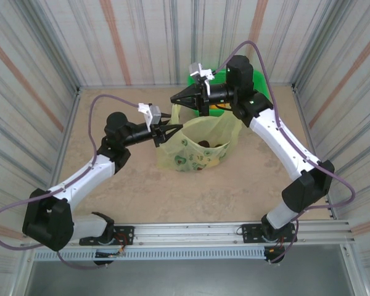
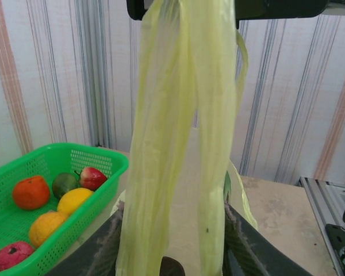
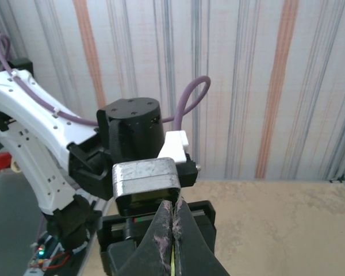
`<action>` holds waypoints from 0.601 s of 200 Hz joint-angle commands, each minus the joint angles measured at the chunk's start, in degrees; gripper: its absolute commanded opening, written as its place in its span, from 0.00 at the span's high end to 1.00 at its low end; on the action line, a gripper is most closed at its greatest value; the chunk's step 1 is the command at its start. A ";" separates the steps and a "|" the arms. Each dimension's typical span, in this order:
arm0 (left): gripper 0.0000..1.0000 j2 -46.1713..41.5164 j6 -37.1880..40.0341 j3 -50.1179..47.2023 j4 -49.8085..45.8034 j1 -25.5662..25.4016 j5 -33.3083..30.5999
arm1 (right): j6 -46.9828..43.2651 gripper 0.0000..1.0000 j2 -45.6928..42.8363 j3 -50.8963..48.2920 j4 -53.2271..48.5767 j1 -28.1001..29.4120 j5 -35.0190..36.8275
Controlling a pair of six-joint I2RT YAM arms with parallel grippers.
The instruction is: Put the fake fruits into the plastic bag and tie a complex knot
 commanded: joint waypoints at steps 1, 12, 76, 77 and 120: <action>0.62 1.83 0.03 0.59 2.60 -1.67 -3.01 | 1.80 1.00 -2.31 -1.29 4.78 0.49 2.56; 0.63 2.23 0.51 0.52 2.86 -2.55 -3.77 | 2.04 1.00 -2.55 -1.77 5.33 0.48 3.12; 1.00 -0.82 5.11 -3.41 3.25 -3.87 -12.38 | 2.75 1.00 -5.06 -6.33 8.28 0.24 6.13; 1.00 -0.85 5.10 -3.39 3.19 -3.87 -12.29 | 2.75 1.00 -5.15 -6.41 8.35 0.24 6.20; 1.00 -1.80 4.86 -5.71 2.95 -3.02 -12.49 | 5.27 1.00 -8.89 -12.53 13.67 -2.19 7.94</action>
